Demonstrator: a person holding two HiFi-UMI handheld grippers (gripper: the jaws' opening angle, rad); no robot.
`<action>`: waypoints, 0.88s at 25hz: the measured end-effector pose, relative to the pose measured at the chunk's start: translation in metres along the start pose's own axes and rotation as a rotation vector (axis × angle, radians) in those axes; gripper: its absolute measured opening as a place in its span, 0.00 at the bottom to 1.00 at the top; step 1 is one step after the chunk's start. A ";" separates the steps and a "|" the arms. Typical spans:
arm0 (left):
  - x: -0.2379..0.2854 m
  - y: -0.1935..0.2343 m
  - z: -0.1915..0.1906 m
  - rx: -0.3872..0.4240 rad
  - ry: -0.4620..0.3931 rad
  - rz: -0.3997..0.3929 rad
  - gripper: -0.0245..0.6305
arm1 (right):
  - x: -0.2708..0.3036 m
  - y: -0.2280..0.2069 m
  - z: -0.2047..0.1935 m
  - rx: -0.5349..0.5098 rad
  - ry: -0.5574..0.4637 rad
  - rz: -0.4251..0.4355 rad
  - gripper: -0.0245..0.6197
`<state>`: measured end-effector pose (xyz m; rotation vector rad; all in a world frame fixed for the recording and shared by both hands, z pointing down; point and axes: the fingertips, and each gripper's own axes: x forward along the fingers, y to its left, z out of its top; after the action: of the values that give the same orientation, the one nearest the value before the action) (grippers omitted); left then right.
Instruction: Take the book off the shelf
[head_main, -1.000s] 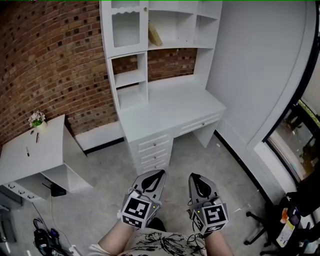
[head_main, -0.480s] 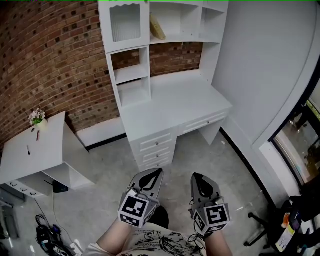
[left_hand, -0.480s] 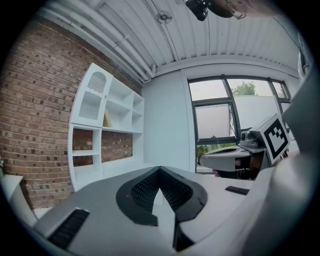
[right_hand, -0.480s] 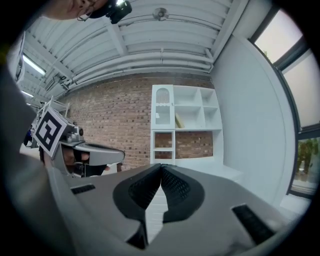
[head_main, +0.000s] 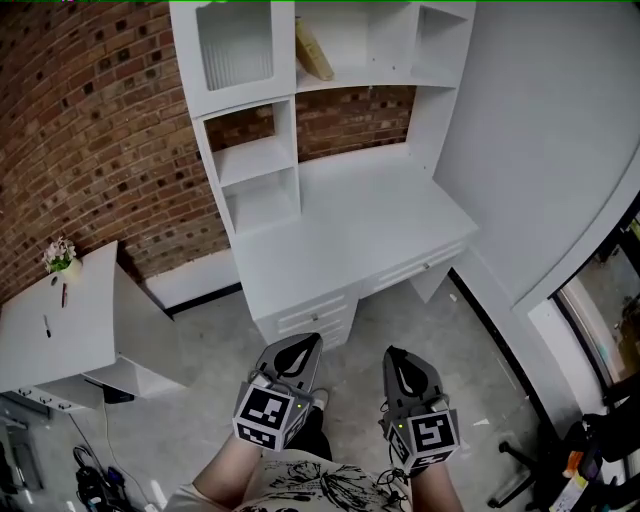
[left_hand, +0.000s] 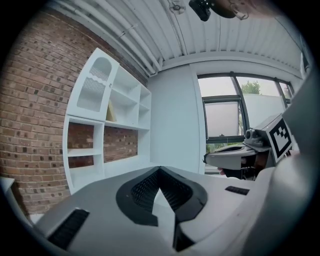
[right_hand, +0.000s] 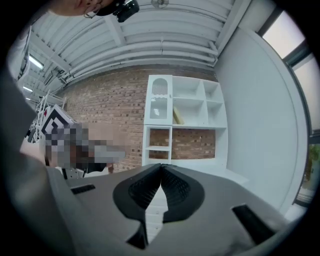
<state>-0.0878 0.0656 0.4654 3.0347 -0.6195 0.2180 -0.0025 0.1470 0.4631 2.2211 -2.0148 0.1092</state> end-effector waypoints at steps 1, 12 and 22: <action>0.014 0.015 0.005 0.001 -0.003 0.002 0.06 | 0.019 -0.007 0.005 0.006 -0.002 0.001 0.05; 0.170 0.178 0.070 0.012 -0.043 0.001 0.06 | 0.239 -0.074 0.076 -0.014 -0.041 -0.006 0.05; 0.240 0.266 0.082 -0.035 -0.041 0.123 0.06 | 0.358 -0.120 0.101 -0.024 -0.052 0.041 0.05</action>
<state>0.0368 -0.2776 0.4206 2.9777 -0.8046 0.1481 0.1481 -0.2090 0.4095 2.1908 -2.0776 0.0319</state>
